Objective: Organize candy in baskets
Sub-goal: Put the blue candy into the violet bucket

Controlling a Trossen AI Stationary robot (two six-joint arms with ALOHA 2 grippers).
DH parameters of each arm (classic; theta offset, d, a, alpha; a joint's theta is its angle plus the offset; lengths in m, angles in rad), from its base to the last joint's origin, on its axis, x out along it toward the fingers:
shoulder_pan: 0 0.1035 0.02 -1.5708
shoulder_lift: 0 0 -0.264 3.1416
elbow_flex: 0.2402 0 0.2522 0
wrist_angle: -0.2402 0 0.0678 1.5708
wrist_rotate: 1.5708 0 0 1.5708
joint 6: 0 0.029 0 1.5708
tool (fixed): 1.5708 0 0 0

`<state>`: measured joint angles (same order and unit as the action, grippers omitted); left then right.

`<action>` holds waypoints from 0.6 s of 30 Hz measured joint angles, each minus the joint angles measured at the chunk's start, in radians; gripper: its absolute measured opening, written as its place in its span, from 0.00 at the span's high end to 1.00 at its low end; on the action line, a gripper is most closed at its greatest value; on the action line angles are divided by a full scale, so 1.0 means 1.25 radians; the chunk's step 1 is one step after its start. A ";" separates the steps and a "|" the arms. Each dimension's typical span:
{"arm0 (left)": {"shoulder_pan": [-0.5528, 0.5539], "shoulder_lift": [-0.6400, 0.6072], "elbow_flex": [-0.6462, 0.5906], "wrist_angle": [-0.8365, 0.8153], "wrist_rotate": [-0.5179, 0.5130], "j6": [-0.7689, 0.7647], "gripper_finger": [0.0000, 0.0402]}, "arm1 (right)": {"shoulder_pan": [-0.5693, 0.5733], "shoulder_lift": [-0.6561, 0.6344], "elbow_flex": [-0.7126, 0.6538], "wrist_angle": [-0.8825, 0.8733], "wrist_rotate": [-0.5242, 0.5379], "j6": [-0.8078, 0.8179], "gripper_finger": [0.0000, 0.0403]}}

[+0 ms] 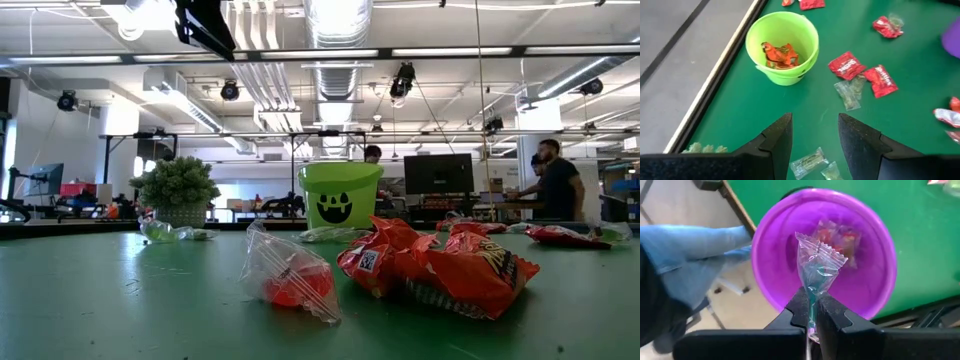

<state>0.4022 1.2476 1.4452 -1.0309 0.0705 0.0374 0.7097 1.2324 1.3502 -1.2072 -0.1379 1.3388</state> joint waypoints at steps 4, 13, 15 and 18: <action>-0.004 0.000 0.000 0.000 0.017 -0.008 0.65 | 0.000 0.026 0.000 -0.009 0.027 -0.016 0.97; -0.006 -0.020 0.000 -0.004 0.021 -0.039 0.65 | 0.000 0.063 0.000 -0.007 0.005 -0.041 0.94; -0.007 -0.028 0.000 -0.005 0.021 -0.052 0.65 | 0.000 0.065 0.000 -0.008 0.005 -0.061 0.92; -0.007 -0.041 0.000 -0.011 0.022 -0.068 0.65 | 0.000 0.063 0.000 -0.007 0.005 -0.055 0.89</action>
<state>0.3931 1.1966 1.4452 -1.0447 0.0978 -0.0473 0.7094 1.3109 1.3499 -1.2160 -0.1317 1.2706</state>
